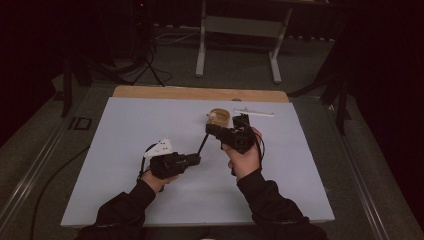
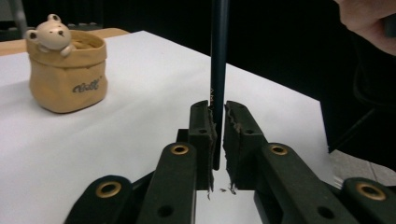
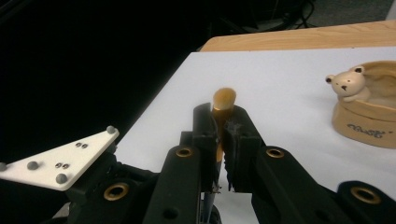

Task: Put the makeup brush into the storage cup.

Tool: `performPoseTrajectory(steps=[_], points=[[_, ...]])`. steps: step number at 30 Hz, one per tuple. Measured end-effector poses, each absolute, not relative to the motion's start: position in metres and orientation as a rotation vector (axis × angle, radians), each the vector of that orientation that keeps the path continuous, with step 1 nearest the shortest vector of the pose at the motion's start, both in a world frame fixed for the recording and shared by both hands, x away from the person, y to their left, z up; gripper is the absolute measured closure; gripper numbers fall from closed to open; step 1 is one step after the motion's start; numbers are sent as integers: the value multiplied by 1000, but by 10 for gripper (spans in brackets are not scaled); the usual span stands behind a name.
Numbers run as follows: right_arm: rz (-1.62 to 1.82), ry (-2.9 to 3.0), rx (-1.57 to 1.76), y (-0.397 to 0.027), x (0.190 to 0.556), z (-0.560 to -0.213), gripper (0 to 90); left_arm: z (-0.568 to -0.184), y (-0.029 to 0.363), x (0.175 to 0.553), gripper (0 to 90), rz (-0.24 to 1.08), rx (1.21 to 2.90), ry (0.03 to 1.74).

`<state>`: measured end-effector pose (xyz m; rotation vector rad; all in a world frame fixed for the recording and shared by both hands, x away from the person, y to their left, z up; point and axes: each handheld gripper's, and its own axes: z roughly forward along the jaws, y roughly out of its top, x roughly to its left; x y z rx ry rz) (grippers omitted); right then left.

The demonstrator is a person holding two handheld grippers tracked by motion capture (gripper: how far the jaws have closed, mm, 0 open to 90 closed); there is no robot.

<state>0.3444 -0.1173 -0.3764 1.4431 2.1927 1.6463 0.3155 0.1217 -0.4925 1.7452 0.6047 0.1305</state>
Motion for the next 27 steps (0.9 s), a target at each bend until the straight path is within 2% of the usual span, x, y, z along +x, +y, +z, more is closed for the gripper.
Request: performPoseTrajectory(steps=[5,17,27], points=[[1642,2204,1391,-118,345,-373,841,-492,121,315,711,123,1760,609],[1565,2311,1083,-129,348,-368,841,-488,116,313,376,167,1809,654],[1453,2298,986,-152,350,-369,841,-489,112,312,266,159,1834,648]])
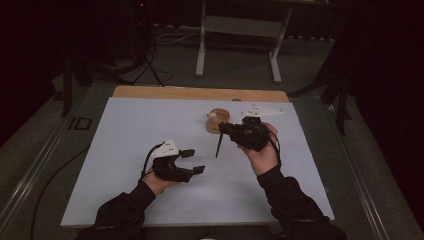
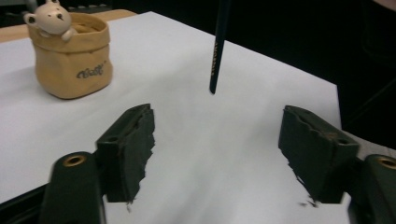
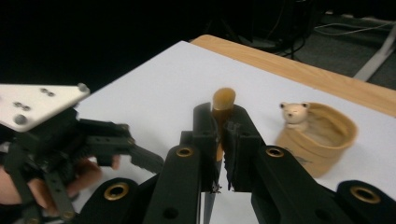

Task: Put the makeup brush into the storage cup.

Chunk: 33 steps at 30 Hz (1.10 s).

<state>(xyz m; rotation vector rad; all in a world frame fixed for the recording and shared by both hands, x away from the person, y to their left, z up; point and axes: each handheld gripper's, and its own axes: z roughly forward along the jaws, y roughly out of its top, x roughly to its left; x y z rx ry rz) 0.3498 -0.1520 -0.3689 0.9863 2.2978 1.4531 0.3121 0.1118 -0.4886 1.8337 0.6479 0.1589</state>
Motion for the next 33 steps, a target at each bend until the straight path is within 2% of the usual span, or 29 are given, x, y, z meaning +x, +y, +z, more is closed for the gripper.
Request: performPoseTrajectory(steps=[5,13,22,33], points=[[1425,2285,971,-160,352,-367,841,-489,113,313,238,169,1830,655],[1404,2256,975,-171,362,-363,841,-489,116,313,129,164,1821,644],[1404,2221,948,-172,373,-354,841,-489,116,314,116,160,1829,638],[1404,2187,915,-164,388,-338,841,-490,116,315,15,132,1834,660]])
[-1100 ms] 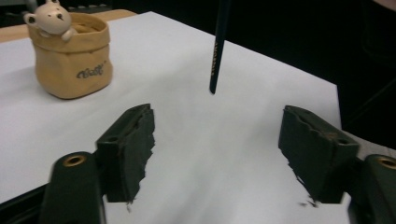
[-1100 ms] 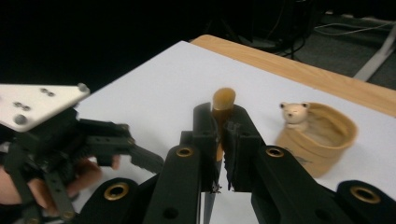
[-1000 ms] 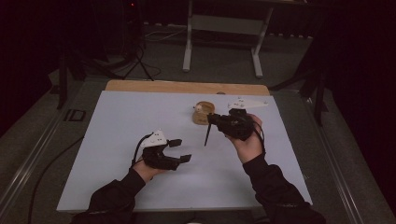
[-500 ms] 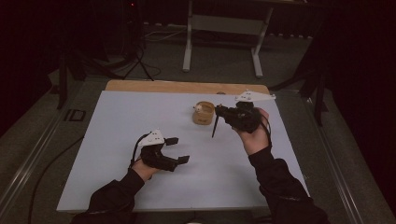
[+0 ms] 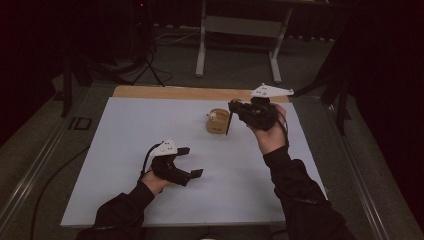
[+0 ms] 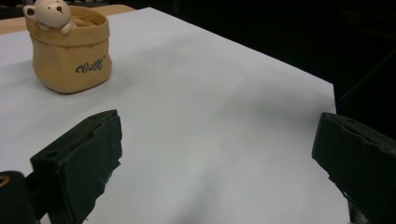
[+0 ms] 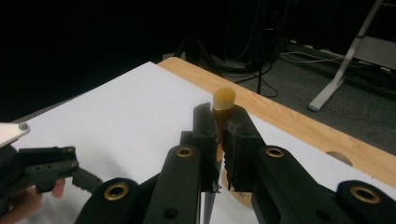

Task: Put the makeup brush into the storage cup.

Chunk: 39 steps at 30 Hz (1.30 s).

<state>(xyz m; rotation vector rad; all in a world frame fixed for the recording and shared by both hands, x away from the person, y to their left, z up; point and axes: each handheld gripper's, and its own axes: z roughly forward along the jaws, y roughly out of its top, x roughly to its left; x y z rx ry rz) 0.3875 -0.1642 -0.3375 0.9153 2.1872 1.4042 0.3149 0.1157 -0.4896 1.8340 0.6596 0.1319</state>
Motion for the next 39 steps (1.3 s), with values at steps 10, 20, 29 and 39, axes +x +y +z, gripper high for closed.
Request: performPoseTrajectory(steps=[10,20,29,39], points=[[1418,2159,919,-162,406,-326,841,-489,115,314,9,135,1845,650],[1417,2137,935,-161,424,-316,841,-489,116,314,8,134,1837,655],[1405,2102,943,-158,443,-307,841,-489,115,314,8,130,1839,639],[1393,2088,941,-148,461,-302,841,-488,116,312,6,144,1843,626]])
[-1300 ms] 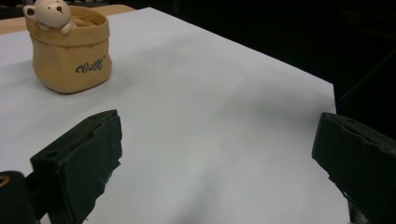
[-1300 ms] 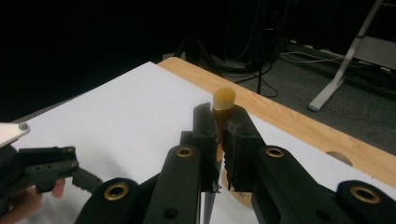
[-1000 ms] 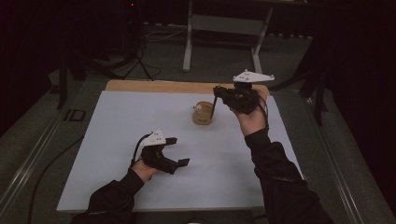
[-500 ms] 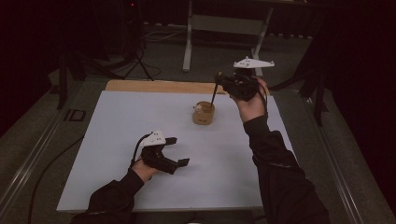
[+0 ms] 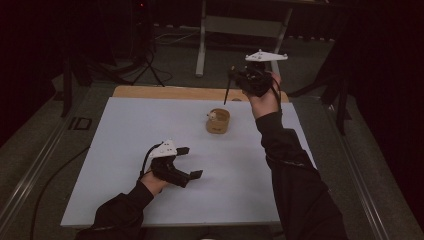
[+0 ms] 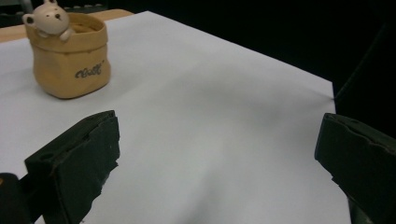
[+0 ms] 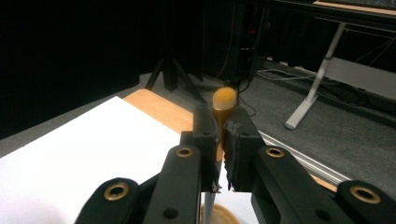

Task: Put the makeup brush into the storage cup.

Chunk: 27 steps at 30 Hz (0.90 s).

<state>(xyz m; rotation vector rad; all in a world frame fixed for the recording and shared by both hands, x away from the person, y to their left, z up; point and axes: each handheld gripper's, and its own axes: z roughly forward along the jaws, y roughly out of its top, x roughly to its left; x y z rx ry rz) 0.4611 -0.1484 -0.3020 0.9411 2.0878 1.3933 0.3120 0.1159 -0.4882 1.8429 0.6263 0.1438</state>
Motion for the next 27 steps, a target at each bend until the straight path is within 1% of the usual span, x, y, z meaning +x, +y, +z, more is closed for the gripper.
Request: performPoseTrajectory(steps=[13,27], points=[[1359,2086,982,-143,483,-318,841,-489,117,312,6,139,1835,627],[1354,2097,1033,-140,493,-342,841,-490,119,312,6,127,1827,616]])
